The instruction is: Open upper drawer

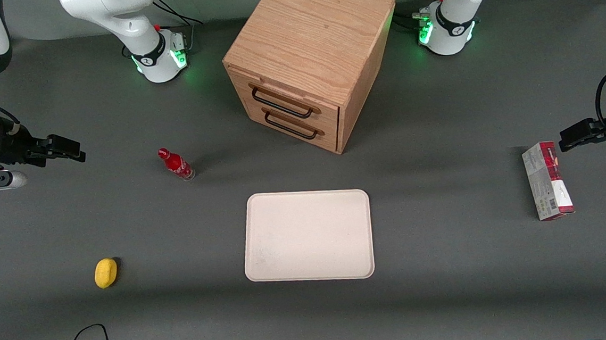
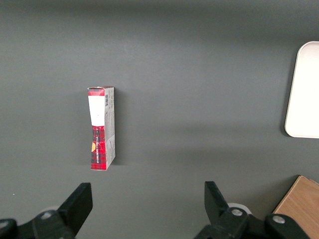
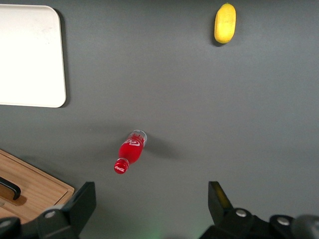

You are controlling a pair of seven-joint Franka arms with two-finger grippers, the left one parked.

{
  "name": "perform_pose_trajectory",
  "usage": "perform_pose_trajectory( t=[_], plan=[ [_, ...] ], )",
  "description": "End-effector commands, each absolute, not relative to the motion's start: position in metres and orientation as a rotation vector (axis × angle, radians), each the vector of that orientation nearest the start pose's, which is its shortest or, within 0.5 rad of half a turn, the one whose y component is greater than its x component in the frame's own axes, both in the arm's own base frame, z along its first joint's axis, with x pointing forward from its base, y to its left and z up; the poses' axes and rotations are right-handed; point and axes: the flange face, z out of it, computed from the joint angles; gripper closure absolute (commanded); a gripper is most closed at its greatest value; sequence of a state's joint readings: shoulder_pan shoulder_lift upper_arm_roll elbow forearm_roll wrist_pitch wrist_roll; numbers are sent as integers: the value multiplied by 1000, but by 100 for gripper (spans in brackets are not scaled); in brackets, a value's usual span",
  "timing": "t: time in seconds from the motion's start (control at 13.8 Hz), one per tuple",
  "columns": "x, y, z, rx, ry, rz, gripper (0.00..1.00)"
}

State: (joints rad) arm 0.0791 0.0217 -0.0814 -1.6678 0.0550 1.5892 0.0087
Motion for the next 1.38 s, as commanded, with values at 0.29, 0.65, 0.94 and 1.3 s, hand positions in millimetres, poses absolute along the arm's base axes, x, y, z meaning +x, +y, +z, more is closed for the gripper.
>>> perform_pose_trajectory(
  t=[0.29, 0.65, 0.94, 1.3],
  plan=[
    [563, 6, 579, -3104, -17, 154, 0],
    [562, 9, 579, -3103, -26, 155, 0],
    [571, 12, 581, -3095, -19, 140, 0],
    [581, 32, 581, -2925, -86, 118, 0]
  ],
)
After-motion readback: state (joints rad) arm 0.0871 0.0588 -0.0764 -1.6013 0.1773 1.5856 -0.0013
